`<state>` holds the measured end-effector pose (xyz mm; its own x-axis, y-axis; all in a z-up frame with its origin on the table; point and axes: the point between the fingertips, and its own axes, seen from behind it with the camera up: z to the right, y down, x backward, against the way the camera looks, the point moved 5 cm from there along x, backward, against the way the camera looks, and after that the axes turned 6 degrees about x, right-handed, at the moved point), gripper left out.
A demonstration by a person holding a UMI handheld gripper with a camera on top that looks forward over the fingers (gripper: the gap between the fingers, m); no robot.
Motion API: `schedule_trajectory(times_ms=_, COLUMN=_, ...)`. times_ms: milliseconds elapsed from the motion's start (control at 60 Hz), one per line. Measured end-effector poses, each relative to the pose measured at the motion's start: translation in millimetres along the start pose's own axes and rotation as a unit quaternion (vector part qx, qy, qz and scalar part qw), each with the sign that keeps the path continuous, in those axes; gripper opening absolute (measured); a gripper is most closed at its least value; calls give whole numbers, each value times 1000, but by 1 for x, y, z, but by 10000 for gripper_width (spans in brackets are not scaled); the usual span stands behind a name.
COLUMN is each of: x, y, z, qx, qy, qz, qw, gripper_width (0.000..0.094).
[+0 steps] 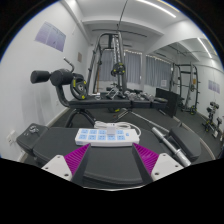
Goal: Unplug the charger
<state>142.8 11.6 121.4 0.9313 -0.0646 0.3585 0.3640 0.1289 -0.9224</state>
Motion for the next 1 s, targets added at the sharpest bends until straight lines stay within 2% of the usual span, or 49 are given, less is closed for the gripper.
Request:
schedule_trajectory(times_ms=317, x=-130, y=-8, z=-9, qx=3, qy=-7, qz=21, qw=1000, gripper_width=860)
schedule_trajectory(times_ms=483, x=-191, y=-7, z=-13, qx=13, qy=-5, qz=12, qw=1000, gripper_width=852)
schedule_trajectory(times_ms=617, x=-225, y=-5, z=-8, qx=10, qy=-1, qz=-6, qw=1000, gripper_width=852)
schedule_trajectory(times_ms=783, x=-245, y=-8, z=-3, qx=2, qy=0, qz=-4, qw=1000, gripper_width=825)
schedule_trajectory(times_ms=817, x=-246, y=-8, z=-4, qx=2, qy=-2, qz=-3, qw=1000, gripper_width=794)
schedule_trajectory(times_ms=883, x=-249, y=-7, z=-2, qx=6, qy=-1, qz=-5, qw=1000, gripper_width=281)
schedule_trajectory(times_ms=950, x=-250, y=-8, z=-5, qx=12, qy=-3, qz=-3, qw=1000, gripper_width=213)
schedule_trajectory(times_ms=1000, x=-251, y=-9, z=-5, qx=8, qy=-4, qz=-3, qw=1000, gripper_width=211)
